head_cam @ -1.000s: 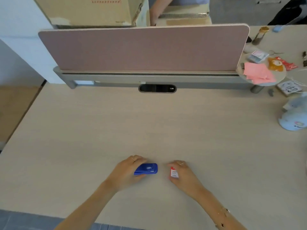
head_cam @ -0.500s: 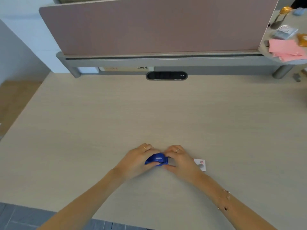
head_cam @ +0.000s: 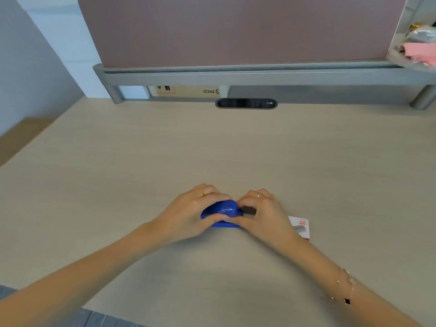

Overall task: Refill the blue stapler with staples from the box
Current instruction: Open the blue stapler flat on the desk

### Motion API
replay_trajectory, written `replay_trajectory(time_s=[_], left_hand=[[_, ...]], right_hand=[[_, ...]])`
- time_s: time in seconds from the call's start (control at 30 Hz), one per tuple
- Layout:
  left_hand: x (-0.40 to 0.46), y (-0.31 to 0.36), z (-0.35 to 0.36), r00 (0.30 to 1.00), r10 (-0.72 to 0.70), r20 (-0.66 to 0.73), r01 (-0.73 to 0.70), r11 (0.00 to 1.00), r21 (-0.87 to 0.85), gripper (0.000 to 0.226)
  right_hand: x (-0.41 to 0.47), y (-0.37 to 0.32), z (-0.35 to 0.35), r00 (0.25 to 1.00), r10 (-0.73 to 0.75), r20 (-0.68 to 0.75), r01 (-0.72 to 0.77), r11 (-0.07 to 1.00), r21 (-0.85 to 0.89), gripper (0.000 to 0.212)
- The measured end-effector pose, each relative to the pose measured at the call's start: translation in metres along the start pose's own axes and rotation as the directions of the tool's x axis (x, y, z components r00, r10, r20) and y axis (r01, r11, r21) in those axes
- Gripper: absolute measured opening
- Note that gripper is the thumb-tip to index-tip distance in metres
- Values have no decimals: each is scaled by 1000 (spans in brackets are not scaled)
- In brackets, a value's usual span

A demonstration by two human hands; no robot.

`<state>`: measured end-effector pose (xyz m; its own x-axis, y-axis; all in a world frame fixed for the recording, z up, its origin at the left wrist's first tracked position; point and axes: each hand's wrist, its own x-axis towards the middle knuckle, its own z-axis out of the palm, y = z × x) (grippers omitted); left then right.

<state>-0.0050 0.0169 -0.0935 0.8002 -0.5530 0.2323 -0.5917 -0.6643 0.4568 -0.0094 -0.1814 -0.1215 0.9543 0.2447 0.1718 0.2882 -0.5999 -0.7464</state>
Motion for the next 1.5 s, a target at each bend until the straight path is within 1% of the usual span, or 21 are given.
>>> replay_trajectory(time_s=[0.07,0.17,0.3,0.4,0.63,0.73,0.83,0.93,1.0,1.1,1.17,1.33,1.4,1.47,1.5], left_hand=[[-1,0,2,1000,5,-31,-5,1000,17,34],[-3,1,3,997,-28,-70,27,1000,-11,31],[-4,7,-4,986,-95,-137,74,986,-150,28],[-7,11,-12,974,-149,-172,109,968,-224,25],[-14,13,-31,961,-185,-207,110,939,-326,24],[-19,6,-45,947,-249,-201,151,902,-403,26],[-31,-6,-61,943,-269,-194,155,874,-461,21],[-44,-20,-71,939,-288,-186,178,874,-452,17],[-50,-27,-76,935,-306,-178,202,874,-441,19],[-54,-37,-83,941,-299,-155,226,901,-369,25],[-56,-46,-86,944,-302,-134,244,910,-336,24],[-73,-74,-85,925,-373,-70,329,879,-344,18],[-80,-83,-78,923,-379,-59,349,894,-279,21],[-86,-91,-70,925,-372,-76,355,918,-176,32],[-88,-94,-66,924,-374,-80,360,922,-140,34]], right_hand=[[-1,-2,0,1000,-8,4,8,1000,2,21],[-3,-4,-1,1000,-6,23,6,1000,7,12],[-3,-5,-2,1000,-7,13,8,999,-50,14],[-4,-6,-1,1000,-30,6,31,992,-121,16],[-7,-15,-4,997,-75,19,78,964,-255,19],[-8,-17,-6,999,-50,7,50,966,-254,19],[-8,-16,-6,999,-38,9,39,966,-255,15],[-8,-16,-6,999,-34,6,34,967,-254,14],[-8,-17,-7,999,-28,15,31,968,-250,13],[-7,-17,-7,999,-29,21,33,969,-245,13],[-6,-17,-7,1000,-22,22,27,970,-240,12],[-4,-16,-6,1000,-15,28,21,971,-238,8],[-5,-16,-6,999,-13,34,21,970,-243,9],[-5,-17,-7,999,-14,32,21,971,-238,9],[-5,-17,-7,999,-14,36,22,971,-240,9]])
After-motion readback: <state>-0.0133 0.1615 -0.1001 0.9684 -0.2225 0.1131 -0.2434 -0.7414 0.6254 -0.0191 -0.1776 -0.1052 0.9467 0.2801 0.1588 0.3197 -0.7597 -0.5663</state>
